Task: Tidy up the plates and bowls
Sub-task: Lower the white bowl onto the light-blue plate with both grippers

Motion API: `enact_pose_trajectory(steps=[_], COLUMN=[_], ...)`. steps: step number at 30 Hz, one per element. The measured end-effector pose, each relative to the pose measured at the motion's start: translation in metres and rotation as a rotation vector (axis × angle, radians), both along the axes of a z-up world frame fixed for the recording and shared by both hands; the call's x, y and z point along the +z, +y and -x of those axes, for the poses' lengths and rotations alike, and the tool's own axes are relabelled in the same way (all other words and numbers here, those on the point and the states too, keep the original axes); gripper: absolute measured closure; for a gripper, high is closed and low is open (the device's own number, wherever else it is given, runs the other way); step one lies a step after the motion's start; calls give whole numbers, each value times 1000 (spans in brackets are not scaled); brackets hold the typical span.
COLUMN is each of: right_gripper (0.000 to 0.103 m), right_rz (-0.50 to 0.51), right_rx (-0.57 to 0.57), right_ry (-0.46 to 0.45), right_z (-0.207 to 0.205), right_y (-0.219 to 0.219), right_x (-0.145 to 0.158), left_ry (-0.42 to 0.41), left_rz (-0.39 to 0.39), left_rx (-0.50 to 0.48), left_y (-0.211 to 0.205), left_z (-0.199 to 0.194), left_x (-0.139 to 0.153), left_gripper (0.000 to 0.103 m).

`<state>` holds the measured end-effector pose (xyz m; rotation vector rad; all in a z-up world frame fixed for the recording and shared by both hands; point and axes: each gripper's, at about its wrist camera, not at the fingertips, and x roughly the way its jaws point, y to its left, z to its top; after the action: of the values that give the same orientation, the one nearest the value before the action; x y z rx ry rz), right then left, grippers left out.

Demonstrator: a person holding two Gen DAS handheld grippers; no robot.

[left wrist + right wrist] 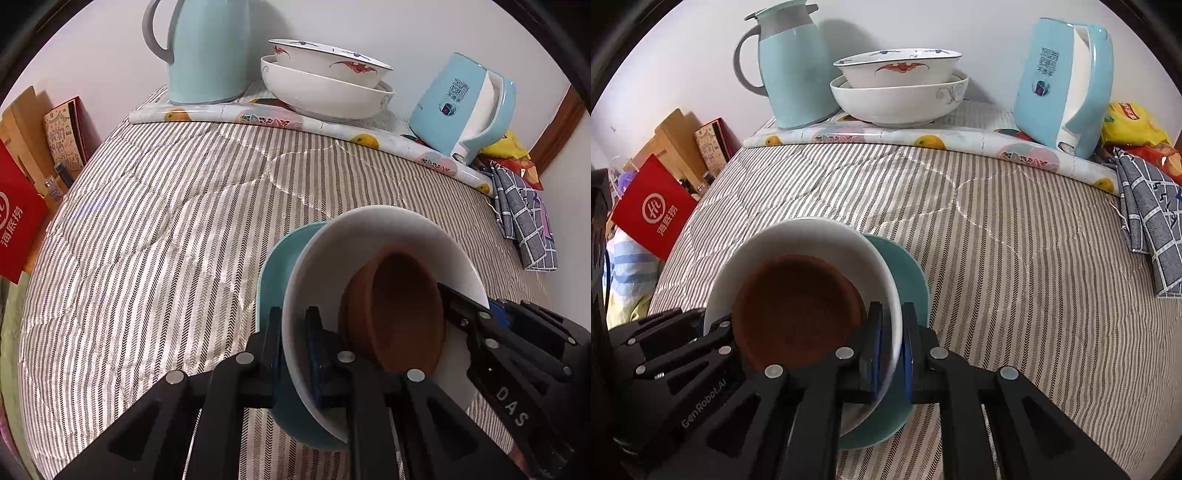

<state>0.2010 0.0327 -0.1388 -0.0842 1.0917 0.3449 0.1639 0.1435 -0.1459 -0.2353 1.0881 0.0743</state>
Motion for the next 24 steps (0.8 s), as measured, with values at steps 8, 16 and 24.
enact_pose_trajectory(steps=[8, 16, 24], right_gripper=[86, 83, 72], right_rz=[-13, -8, -25], right_rx=[5, 13, 8], right_ry=[-16, -26, -43], right_z=[6, 13, 21], right_y=[-7, -9, -22], right_x=[4, 9, 18], left_ry=[14, 27, 37], left_rz=[-28, -38, -101], left_rx=[-10, -17, -21], left_y=[-5, -8, -19], left_z=[3, 9, 15], left_x=[2, 7, 15], left_gripper=[86, 82, 73])
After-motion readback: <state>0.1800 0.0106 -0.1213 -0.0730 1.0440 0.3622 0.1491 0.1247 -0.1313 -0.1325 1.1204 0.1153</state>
